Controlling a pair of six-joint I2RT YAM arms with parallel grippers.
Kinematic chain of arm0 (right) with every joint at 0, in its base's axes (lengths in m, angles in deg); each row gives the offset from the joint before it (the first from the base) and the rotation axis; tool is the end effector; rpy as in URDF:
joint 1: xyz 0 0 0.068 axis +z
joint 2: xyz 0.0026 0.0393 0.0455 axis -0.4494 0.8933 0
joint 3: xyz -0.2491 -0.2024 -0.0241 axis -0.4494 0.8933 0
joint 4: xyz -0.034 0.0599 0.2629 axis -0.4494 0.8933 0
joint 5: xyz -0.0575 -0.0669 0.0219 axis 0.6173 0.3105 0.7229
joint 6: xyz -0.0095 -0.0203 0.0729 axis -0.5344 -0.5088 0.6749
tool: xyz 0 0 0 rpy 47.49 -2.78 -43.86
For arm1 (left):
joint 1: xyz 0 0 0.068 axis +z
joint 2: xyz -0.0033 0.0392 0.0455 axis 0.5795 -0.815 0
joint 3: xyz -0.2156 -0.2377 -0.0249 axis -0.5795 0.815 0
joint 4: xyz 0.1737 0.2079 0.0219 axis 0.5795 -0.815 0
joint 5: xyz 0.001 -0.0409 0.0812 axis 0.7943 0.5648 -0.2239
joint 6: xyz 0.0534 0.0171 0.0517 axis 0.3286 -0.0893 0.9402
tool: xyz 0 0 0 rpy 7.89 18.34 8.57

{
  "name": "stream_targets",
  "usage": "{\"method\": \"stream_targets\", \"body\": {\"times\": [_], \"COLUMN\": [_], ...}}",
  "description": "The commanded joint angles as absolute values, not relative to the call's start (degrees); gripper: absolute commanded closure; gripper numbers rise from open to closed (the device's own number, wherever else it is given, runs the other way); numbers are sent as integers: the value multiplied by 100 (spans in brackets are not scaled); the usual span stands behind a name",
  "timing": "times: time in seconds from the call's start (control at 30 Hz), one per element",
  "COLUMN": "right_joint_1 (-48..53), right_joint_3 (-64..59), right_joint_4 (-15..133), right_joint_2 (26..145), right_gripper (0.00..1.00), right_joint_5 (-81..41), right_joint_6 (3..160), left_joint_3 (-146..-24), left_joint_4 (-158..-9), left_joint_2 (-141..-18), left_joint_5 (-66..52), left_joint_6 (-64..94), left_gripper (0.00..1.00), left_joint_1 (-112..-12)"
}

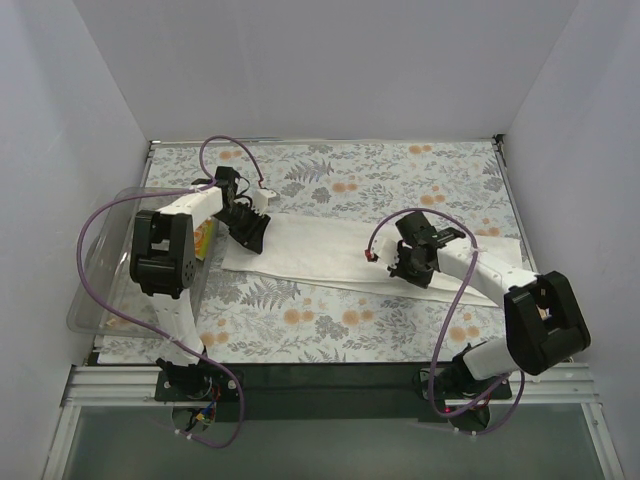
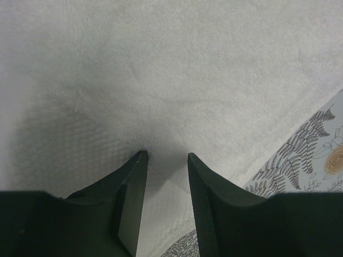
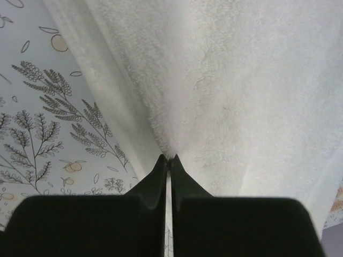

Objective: Roll the towels
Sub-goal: Fold the towel

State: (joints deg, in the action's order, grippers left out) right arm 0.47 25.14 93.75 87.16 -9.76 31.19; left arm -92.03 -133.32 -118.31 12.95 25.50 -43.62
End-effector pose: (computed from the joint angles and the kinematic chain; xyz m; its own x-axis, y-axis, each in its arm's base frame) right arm 0.2440 0.1219 0.1988 -0.3017 -0.9273 -0.2216 -0.8951 0.3555 -0.2691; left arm 0.3999 -0.0886 0.1750 -0.9841 0.1283 -0.1226 0.1714 0.8655 -0.4706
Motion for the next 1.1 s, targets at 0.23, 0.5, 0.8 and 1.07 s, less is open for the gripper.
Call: {"method": "stream_targets", "body": {"times": [0.23,0.5,0.8,1.07], "right_joint_1": [80,89,45,-1342], "right_joint_3": [2562,2668,2379,1420], "right_joint_4": [10293,9837,10116,11005], "right_joint_2": [8472,9149,9088,8543], "right_gripper": [99,99,72,53], "right_joint_5": [-1782,-1686,-1738,-2547], "right_joint_6": [3132,3229,3352,3449], "left_joint_3": [-8835,-8914,-9195,-9240], "left_joint_4": [-13249,-13302,-13477,-13486], "left_joint_2": [-11914,-11914,-11792,-10896], "left_joint_5": [891,891,1250,1752], "left_joint_6": [2577,2585,2612,3130], "left_gripper": [66,66,65,65], "left_joint_1": [-4368,-4368,-4368,-4376]}}
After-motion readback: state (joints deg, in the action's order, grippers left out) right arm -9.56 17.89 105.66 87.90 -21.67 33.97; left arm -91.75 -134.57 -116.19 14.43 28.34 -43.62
